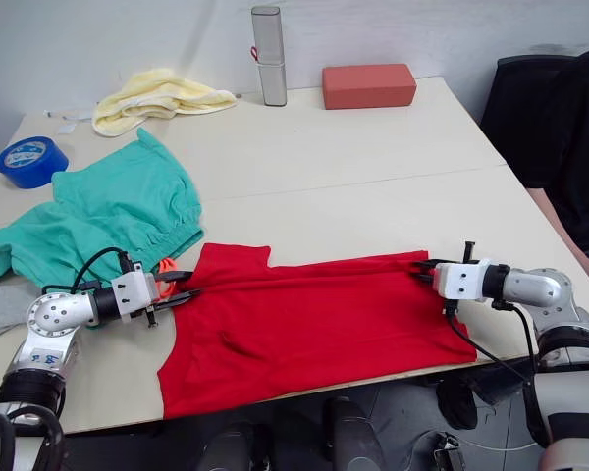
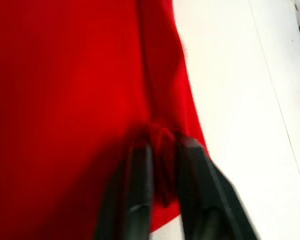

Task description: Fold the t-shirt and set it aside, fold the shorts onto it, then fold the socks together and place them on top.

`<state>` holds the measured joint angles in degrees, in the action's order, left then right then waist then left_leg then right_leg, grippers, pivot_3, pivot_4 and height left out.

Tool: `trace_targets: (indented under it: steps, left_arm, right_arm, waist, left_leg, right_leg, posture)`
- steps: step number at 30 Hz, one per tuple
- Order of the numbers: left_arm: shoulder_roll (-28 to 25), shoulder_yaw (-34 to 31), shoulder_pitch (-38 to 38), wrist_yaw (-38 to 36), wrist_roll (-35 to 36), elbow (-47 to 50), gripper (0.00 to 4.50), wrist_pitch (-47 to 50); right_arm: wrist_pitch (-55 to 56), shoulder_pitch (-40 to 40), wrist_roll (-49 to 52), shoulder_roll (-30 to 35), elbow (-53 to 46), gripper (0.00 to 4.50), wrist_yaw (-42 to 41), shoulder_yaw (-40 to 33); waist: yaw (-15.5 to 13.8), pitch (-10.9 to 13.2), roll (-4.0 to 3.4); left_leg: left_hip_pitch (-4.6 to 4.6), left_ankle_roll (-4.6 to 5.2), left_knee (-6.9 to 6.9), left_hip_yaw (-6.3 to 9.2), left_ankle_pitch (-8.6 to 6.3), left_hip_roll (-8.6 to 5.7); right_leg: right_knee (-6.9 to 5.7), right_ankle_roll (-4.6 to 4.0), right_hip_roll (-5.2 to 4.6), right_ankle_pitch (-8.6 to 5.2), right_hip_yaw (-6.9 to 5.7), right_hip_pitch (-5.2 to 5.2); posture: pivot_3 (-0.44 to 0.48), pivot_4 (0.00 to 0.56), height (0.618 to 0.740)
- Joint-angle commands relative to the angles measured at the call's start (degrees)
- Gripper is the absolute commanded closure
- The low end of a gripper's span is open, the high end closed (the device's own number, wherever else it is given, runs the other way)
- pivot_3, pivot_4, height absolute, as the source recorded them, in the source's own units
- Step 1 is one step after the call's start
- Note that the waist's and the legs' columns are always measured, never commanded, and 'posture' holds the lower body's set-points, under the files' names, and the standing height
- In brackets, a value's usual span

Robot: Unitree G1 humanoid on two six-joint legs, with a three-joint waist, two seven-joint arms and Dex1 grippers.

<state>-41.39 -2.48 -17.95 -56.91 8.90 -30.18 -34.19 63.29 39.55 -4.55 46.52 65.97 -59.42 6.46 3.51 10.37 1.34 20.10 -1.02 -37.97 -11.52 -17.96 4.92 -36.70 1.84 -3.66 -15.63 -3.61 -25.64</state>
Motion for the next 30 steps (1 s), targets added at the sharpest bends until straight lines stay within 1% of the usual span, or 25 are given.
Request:
trace_targets:
  steps: [1, 2, 3, 4, 5, 6, 7, 8, 9, 10, 12, 15, 18, 20, 24, 25, 30]
  left_arm:
    - [-3.52, -4.63, 2.91, -4.02, 9.96, 9.01, 1.86, 12.64]
    - [-4.47, -5.36, 3.86, -4.97, 11.87, 11.24, 1.58, 16.22]
    - [-5.81, -6.45, 4.77, -5.20, 14.91, 14.16, 1.29, 22.69]
    - [-8.19, -7.08, 5.80, -5.64, 19.05, 18.23, 0.95, 32.78]
    - [-9.92, -7.43, 6.37, -5.74, 21.71, 21.26, 0.68, 40.00]
    - [-11.29, -7.79, 6.45, -5.17, 24.70, 23.72, 0.32, 47.53]
    - [-12.04, -8.13, 6.47, -4.59, 26.46, 25.40, 0.05, 52.32]
    - [-12.87, -7.97, 5.60, -3.46, 28.20, 26.78, 0.00, 58.33]
    - [-13.41, -7.97, 4.99, -2.58, 29.40, 27.92, 0.00, 62.86]
    - [-13.20, -7.57, 2.83, 0.60, 30.35, 28.20, 0.00, 69.34]
    - [-11.88, -7.00, -1.04, 4.60, 32.17, 28.47, 0.00, 78.40]
    - [-10.01, -5.84, -6.74, 9.80, 33.72, 27.76, 0.00, 91.59]
    - [-7.45, -5.94, -11.81, 15.62, 33.11, 24.75, 0.00, 101.55]
    - [-6.13, -5.83, -14.06, 17.87, 32.04, 22.64, 0.00, 105.39]
    - [-3.42, -5.35, -17.19, 19.58, 30.77, 19.20, 0.00, 108.83]
    - [-1.88, -5.97, -18.51, 20.35, 30.93, 17.66, 0.00, 110.21]
    - [2.12, -6.72, -22.45, 22.61, 29.42, 12.54, 0.00, 111.91]
  right_arm:
    - [-6.72, -2.52, 10.51, 1.21, -4.57, 2.47, -13.65, -2.64]
    - [-9.38, -3.06, 13.41, 1.35, -6.41, 2.16, -17.04, -3.42]
    - [-15.15, -4.00, 16.89, 1.72, -9.46, 1.88, -20.96, -4.45]
    - [-23.22, -5.60, 20.60, 2.77, -13.95, 1.48, -25.21, -5.19]
    - [-28.56, -6.85, 23.08, 3.56, -17.54, 1.17, -27.47, -5.90]
    - [-34.02, -8.10, 25.05, 4.40, -20.89, 0.81, -29.14, -6.45]
    - [-37.52, -9.15, 26.09, 4.96, -23.47, 0.48, -29.77, -6.92]
    - [-38.98, -9.71, 26.72, 5.33, -25.40, 0.13, -30.19, -7.49]
    - [-40.20, -10.25, 27.14, 5.63, -27.06, 0.02, -30.38, -7.93]
    - [-39.90, -10.56, 26.96, 6.12, -28.21, 0.02, -31.13, -7.93]
    - [-44.27, -10.95, 27.78, 6.55, -30.43, 0.02, -31.15, -8.44]
    - [-50.80, -10.27, 28.92, 5.95, -32.57, 0.02, -28.78, -9.28]
    - [-53.42, -10.24, 28.43, 5.43, -34.15, 0.02, -27.85, -9.19]
    - [-54.04, -10.51, 27.77, 4.91, -34.81, 0.02, -27.31, -9.02]
    - [-55.18, -10.83, 27.12, 3.50, -35.75, 0.02, -26.16, -8.89]
    - [-55.84, -10.66, 27.14, 3.00, -35.85, 0.02, -25.64, -9.01]
    - [-57.01, -10.37, 26.70, 2.09, -36.25, 0.02, -25.05, -9.35]
  waist:
    - [-0.04, 0.00, 0.00]
    - [-0.07, 0.01, 0.01]
    - [-0.10, 0.01, 0.01]
    - [-0.13, 0.02, 0.02]
    - [-0.18, 0.02, 0.01]
    - [-0.19, 0.04, -0.03]
    - [-0.26, 0.06, -0.06]
    - [-0.30, 0.06, -0.08]
    - [-0.31, 0.06, -0.07]
    - [-0.32, 0.06, -0.07]
    - [-0.51, 0.07, -0.05]
    - [-0.52, 0.07, -0.05]
    - [-0.55, 0.09, -0.01]
    - [-0.37, 0.11, 0.01]
    - [-0.30, 0.15, 0.09]
    - [-0.37, 0.16, 0.10]
    - [-0.94, 0.17, 0.13]
  left_leg:
    - [0.01, 0.00, 0.00, 0.00, 0.00, 0.03]
    - [0.01, 0.01, 0.00, 0.01, 0.00, 0.04]
    - [0.02, 0.01, 0.00, 0.03, -0.01, 0.06]
    - [0.01, 0.02, -0.01, 0.03, -0.01, 0.06]
    - [0.02, 0.03, -0.01, 0.06, -0.02, 0.07]
    - [0.03, 0.05, -0.03, 0.10, -0.02, 0.08]
    - [0.03, 0.06, -0.03, 0.10, -0.04, 0.08]
    - [0.02, 0.09, -0.04, 0.10, -0.05, 0.04]
    - [0.00, 0.10, -0.04, 0.10, -0.06, 0.02]
    - [0.01, 0.11, -0.04, 0.12, -0.06, 0.00]
    - [0.01, 0.10, -0.04, 0.16, -0.07, -0.04]
    - [0.04, 0.06, -0.04, 0.22, -0.07, -0.06]
    - [0.06, 0.01, -0.05, 0.21, -0.09, -0.15]
    - [0.06, -0.02, -0.07, 0.18, -0.09, -0.21]
    - [0.03, -0.11, -0.08, 0.13, -0.08, -0.19]
    - [0.04, -0.13, -0.09, 0.13, -0.07, -0.19]
    - [0.05, -0.12, -0.20, 0.15, -0.07, -0.25]
  right_leg:
    - [0.00, 0.00, 0.00, 0.00, 0.00, 0.00]
    - [0.00, 0.00, 0.02, 0.00, -0.01, 0.00]
    - [0.01, 0.00, 0.02, 0.00, -0.01, 0.00]
    - [-0.01, 0.00, 0.02, 0.00, -0.01, 0.00]
    - [-0.02, 0.00, 0.03, 0.00, 0.00, 0.00]
    - [-0.03, 0.00, 0.02, 0.00, 0.00, 0.00]
    - [-0.04, 0.00, 0.00, 0.00, 0.01, -0.01]
    - [-0.06, 0.00, -0.03, 0.00, 0.01, -0.01]
    - [-0.06, 0.00, -0.05, 0.00, 0.00, 0.00]
    - [-0.07, 0.00, -0.06, 0.00, -0.01, 0.00]
    - [-0.08, 0.00, -0.04, 0.00, -0.04, 0.01]
    - [-0.09, 0.00, 0.00, 0.00, -0.04, 0.01]
    - [-0.09, 0.00, 0.05, 0.00, -0.03, 0.00]
    - [-0.07, 0.00, 0.12, -0.01, -0.02, 0.00]
    - [-0.12, -0.05, 0.15, -0.04, -0.01, -0.04]
    - [-0.12, -0.06, 0.15, -0.04, -0.02, -0.04]
    - [-0.20, -0.05, 0.09, -0.04, -0.01, -0.02]
  posture:
    - [0.000, 0.150, 0.740]
    - [0.000, 0.150, 0.740]
    - [0.000, 0.150, 0.740]
    - [0.000, 0.150, 0.740]
    - [0.000, 0.150, 0.740]
    - [0.000, 0.150, 0.740]
    - [0.000, 0.150, 0.740]
    - [0.000, 0.150, 0.740]
    - [0.000, 0.150, 0.740]
    - [0.000, 0.150, 0.740]
    - [0.000, 0.150, 0.740]
    - [0.000, 0.150, 0.740]
    - [0.000, 0.150, 0.740]
    - [0.000, 0.150, 0.740]
    - [0.000, 0.150, 0.740]
    - [0.000, 0.150, 0.740]
    - [0.000, 0.150, 0.740]
